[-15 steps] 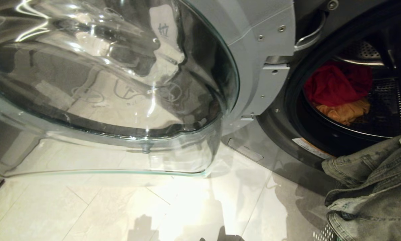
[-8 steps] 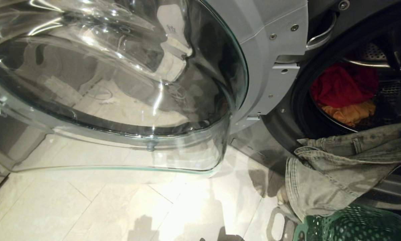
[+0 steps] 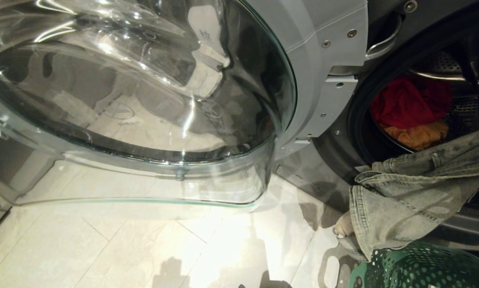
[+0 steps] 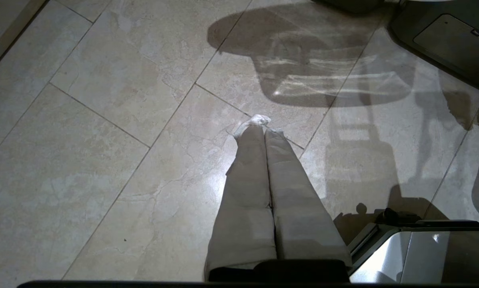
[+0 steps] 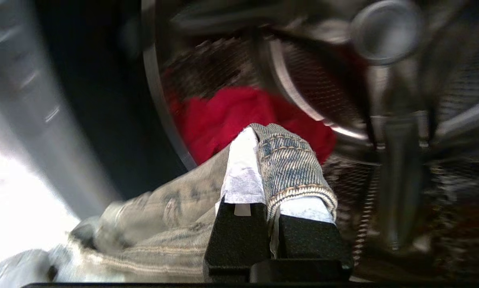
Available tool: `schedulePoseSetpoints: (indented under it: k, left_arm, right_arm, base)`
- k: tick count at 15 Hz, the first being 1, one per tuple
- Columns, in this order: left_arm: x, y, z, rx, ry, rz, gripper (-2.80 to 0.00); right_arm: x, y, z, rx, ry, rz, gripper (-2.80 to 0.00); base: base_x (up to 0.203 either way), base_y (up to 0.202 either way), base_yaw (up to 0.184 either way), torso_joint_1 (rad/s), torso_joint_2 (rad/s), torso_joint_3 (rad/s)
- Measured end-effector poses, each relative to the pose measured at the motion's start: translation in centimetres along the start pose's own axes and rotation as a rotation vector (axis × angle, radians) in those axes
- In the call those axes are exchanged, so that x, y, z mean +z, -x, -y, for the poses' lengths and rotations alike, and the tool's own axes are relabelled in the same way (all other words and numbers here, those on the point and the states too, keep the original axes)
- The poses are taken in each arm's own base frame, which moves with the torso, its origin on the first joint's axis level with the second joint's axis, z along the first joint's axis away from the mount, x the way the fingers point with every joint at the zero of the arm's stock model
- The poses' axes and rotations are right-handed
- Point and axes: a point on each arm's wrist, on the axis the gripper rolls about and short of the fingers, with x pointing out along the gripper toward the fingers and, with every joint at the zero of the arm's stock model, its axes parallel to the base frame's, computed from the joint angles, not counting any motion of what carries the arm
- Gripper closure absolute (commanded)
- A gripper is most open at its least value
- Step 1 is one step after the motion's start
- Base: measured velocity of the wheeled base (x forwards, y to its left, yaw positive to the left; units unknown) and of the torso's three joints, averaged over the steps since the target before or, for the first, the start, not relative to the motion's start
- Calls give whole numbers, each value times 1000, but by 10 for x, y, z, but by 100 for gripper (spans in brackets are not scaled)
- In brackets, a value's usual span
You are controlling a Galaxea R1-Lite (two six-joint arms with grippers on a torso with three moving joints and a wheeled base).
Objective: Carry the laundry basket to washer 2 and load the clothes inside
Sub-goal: Place the clothes into the washing machine
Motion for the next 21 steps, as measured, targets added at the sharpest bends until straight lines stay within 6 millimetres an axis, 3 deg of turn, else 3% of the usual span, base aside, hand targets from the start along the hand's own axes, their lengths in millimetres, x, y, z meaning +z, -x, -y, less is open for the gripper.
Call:
schedulePoseSetpoints:
  k: [8,12,15,21]
  left_arm:
    - [0,0,0,0,0,0,0]
    - [0,0,0,0,0,0,0]
    - [0,0,0,0,0,0,0]
    - [0,0,0,0,0,0,0]
  right_arm:
    - [11,-41,11,-231,-40,60,0]
    - [-7,-67,8,-318,-47,21,0]
    - [-14,-98,10,-395,-56,14,0]
    - [-20,-178,14,-486,-74,107,0]
  base:
    - [0,0,0,0,0,0]
    - [0,0,0,0,0,0]
    - [0,0,0,0,0,0]
    - [0,0,0,0,0,0]
